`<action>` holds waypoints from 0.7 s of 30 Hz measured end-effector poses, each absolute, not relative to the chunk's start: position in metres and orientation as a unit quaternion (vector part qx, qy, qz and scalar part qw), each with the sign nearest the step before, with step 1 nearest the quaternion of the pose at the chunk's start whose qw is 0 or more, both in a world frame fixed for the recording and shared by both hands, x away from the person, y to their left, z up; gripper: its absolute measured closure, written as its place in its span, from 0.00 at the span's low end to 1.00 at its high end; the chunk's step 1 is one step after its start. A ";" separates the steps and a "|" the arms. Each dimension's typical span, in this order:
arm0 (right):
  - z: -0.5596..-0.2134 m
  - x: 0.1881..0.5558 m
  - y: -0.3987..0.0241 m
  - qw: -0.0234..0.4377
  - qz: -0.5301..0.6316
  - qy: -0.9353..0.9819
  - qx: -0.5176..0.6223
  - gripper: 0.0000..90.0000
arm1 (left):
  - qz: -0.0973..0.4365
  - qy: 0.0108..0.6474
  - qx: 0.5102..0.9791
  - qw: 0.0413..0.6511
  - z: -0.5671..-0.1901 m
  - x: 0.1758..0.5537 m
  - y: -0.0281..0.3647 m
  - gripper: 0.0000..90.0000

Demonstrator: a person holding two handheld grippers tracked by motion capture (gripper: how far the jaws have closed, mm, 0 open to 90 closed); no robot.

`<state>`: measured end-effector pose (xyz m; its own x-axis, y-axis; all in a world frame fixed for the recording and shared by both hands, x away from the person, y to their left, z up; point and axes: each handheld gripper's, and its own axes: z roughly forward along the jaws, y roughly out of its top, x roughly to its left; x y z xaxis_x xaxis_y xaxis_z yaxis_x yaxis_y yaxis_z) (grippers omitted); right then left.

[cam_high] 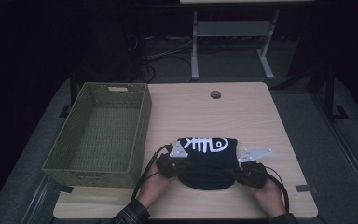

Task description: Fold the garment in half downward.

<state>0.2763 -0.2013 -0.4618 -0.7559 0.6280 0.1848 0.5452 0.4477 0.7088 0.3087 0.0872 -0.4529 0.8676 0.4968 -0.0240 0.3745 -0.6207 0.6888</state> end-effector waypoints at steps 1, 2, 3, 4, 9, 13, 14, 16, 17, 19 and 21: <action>-0.463 0.276 -0.200 0.051 0.396 0.851 0.342 1.00 | 0.087 0.242 0.898 0.358 -0.453 0.310 0.088 1.00; -0.463 0.276 -0.199 0.051 0.395 0.852 0.341 1.00 | 0.090 0.244 0.897 0.358 -0.453 0.311 0.088 1.00; -0.464 0.276 -0.197 0.049 0.395 0.852 0.339 1.00 | 0.094 0.245 0.897 0.355 -0.453 0.312 0.088 1.00; -0.464 0.275 -0.196 0.047 0.396 0.853 0.338 1.00 | 0.103 0.246 0.898 0.351 -0.453 0.314 0.088 1.00; -0.464 0.271 -0.186 0.039 0.397 0.856 0.328 1.00 | 0.107 0.256 0.895 0.350 -0.454 0.320 0.092 1.00; -0.463 0.271 -0.186 0.041 0.401 0.855 0.326 1.00 | 0.102 0.259 0.893 0.354 -0.453 0.321 0.092 1.00; -0.461 0.271 -0.186 0.041 0.402 0.853 0.329 1.00 | 0.101 0.261 0.892 0.356 -0.453 0.321 0.093 1.00; -0.459 0.270 -0.188 0.045 0.407 0.851 0.330 0.96 | 0.099 0.265 0.889 0.362 -0.453 0.323 0.094 1.00; -0.458 0.271 -0.189 0.048 0.411 0.849 0.329 0.94 | 0.099 0.266 0.889 0.361 -0.452 0.323 0.093 1.00; -0.455 0.270 -0.190 0.052 0.415 0.846 0.331 0.87 | 0.099 0.267 0.888 0.362 -0.452 0.325 0.093 1.00; -0.452 0.270 -0.193 0.063 0.419 0.842 0.333 0.82 | 0.098 0.268 0.885 0.367 -0.450 0.325 0.093 1.00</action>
<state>0.2700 -0.1932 -0.4518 -0.7706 0.6136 0.1722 0.5075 0.4273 0.7482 0.3247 0.0929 -0.4497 0.8372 0.5465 -0.0229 0.4026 -0.5873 0.7021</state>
